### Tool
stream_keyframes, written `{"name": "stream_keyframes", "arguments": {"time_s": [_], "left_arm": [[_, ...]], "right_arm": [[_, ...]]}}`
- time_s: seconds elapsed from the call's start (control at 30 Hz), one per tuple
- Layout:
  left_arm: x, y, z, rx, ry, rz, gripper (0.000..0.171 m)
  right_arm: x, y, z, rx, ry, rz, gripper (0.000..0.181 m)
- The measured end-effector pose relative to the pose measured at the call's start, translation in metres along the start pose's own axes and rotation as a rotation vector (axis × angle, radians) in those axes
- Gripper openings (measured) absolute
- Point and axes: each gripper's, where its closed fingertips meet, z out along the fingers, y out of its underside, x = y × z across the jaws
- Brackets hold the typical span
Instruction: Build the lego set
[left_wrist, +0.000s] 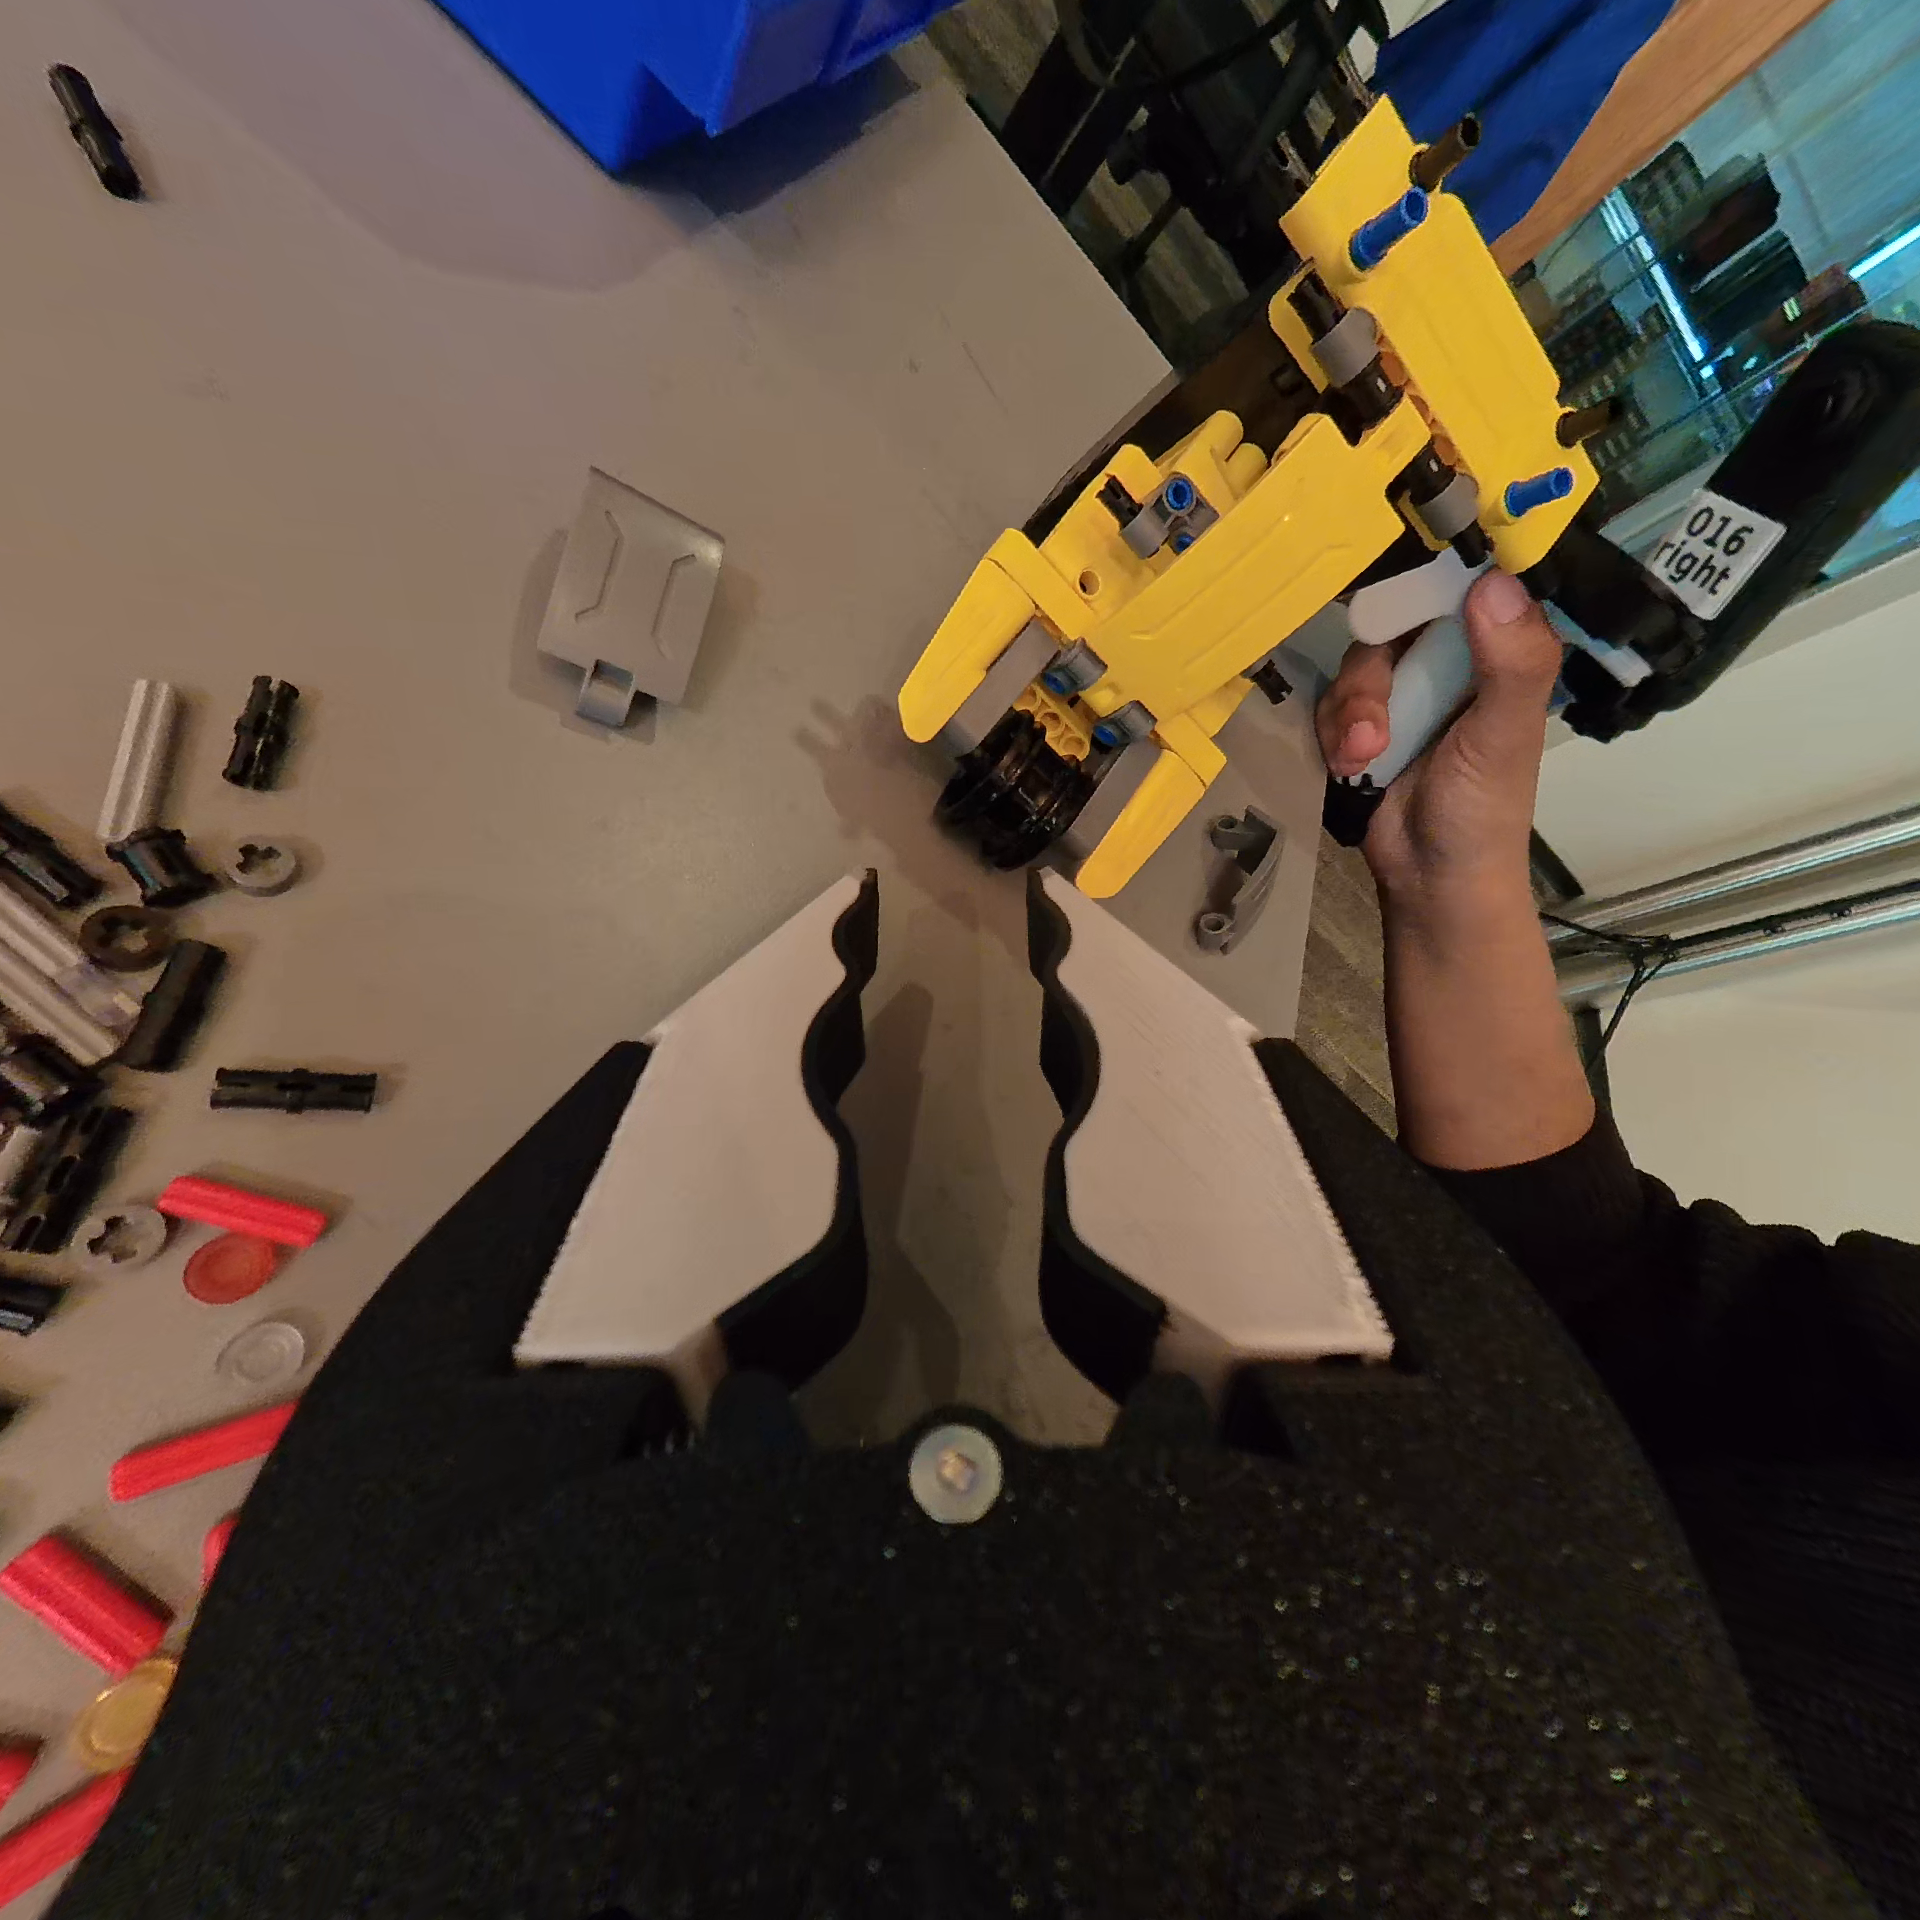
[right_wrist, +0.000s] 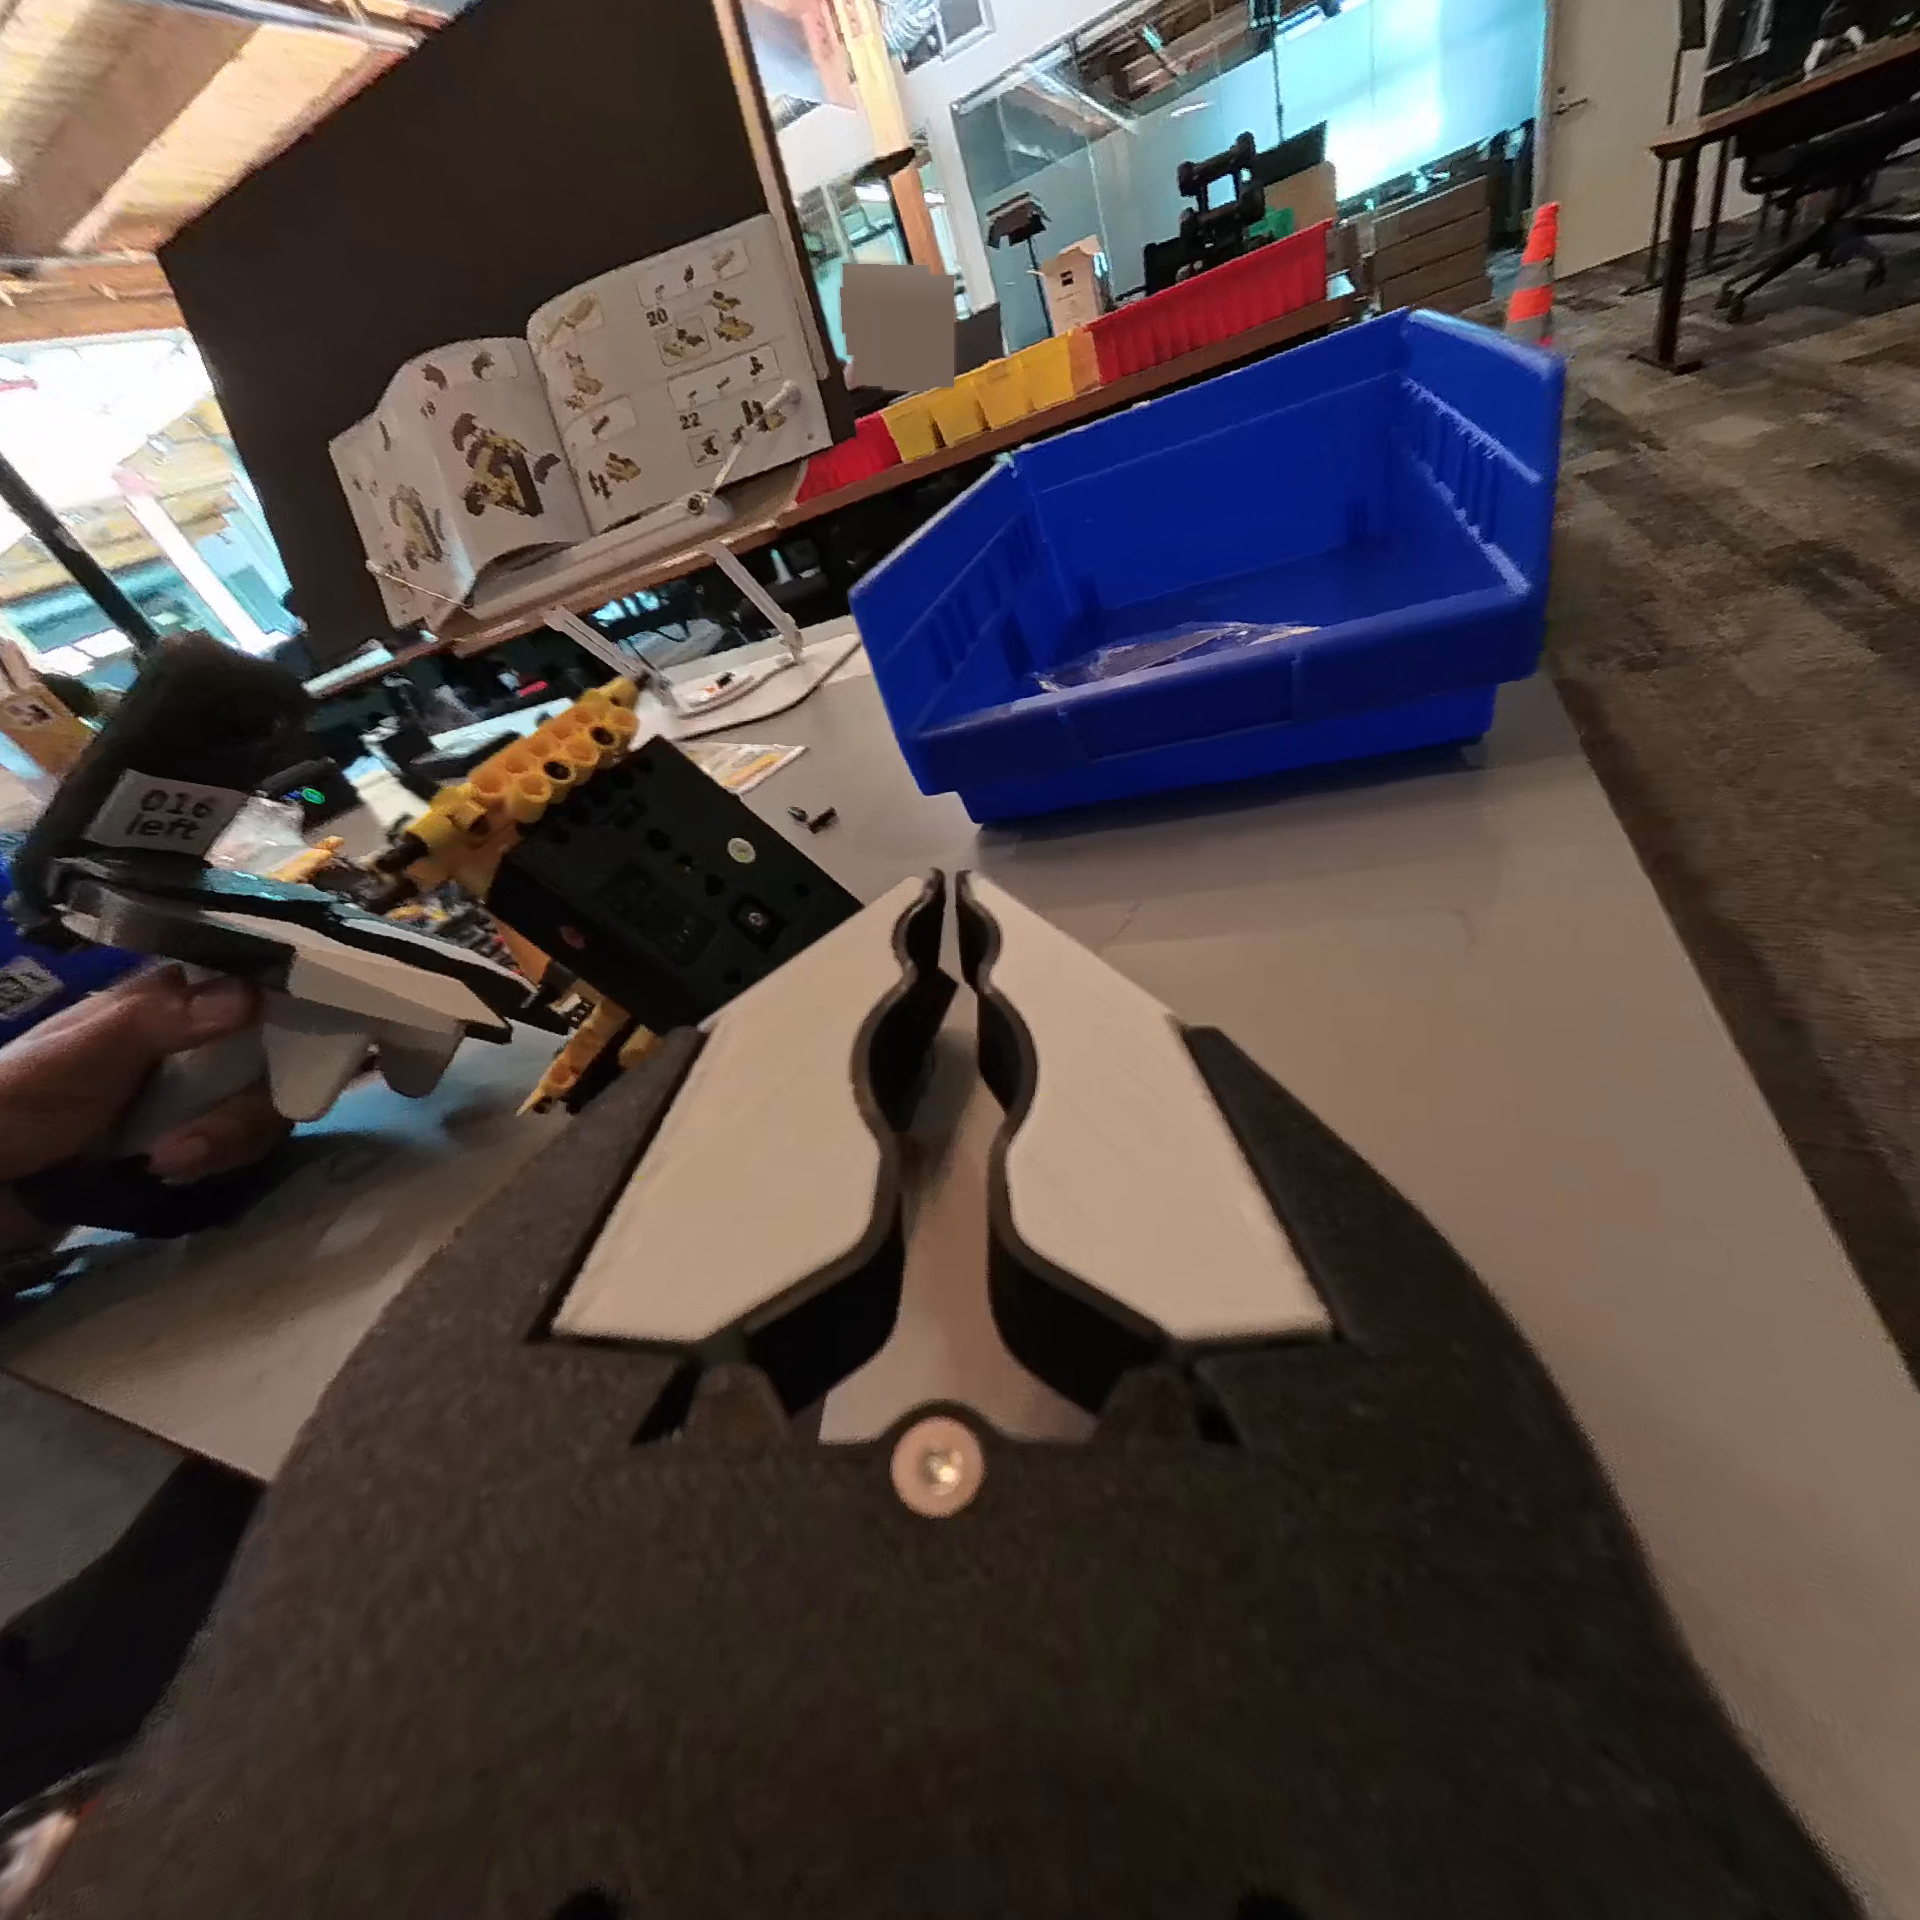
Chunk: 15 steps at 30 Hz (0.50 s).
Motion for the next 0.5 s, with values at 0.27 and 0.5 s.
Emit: {"name": "stream_keyframes", "arguments": {"time_s": [0.27,0.5], "left_arm": [[0.001,0.001,0.000,-0.004,0.013,-0.006,0.028],[0.003,0.003,0.001,-0.017,0.013,0.002,0.028]], "right_arm": [[-0.004,-0.010,0.006,0.002,0.036,-0.017,0.002],[0.002,0.001,0.014,-0.091,0.120,-0.064,0.002]]}}
